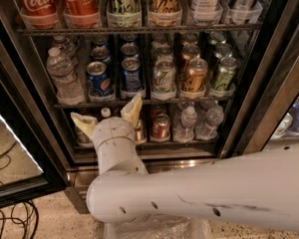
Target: Pick pepsi can from middle shelf of fridge
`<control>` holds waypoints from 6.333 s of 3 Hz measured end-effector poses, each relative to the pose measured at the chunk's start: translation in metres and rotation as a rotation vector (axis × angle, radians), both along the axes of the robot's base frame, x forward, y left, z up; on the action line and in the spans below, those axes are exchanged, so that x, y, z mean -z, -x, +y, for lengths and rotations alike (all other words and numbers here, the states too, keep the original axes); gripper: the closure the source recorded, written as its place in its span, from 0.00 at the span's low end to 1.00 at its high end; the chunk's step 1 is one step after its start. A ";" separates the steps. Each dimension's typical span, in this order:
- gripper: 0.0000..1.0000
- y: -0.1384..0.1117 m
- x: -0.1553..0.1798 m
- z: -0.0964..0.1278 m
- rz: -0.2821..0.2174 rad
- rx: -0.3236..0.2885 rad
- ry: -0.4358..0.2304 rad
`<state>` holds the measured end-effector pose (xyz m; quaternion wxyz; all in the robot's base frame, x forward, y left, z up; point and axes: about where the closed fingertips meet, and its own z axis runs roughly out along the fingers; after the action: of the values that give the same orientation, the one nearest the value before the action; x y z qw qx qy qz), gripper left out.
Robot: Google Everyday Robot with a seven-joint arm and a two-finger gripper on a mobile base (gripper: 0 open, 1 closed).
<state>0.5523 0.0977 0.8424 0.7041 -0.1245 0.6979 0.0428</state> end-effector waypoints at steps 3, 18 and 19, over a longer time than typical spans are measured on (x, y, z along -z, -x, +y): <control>0.15 0.003 -0.003 -0.029 -0.006 0.118 0.031; 0.78 -0.124 -0.016 -0.048 -0.145 0.039 0.044; 0.99 -0.124 -0.016 -0.048 -0.145 0.039 0.044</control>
Offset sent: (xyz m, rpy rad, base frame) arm -0.0056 -0.0364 0.0010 -0.0449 -0.0009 -0.1454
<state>0.6767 0.0496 0.8584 0.7505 -0.1290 0.6481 0.0048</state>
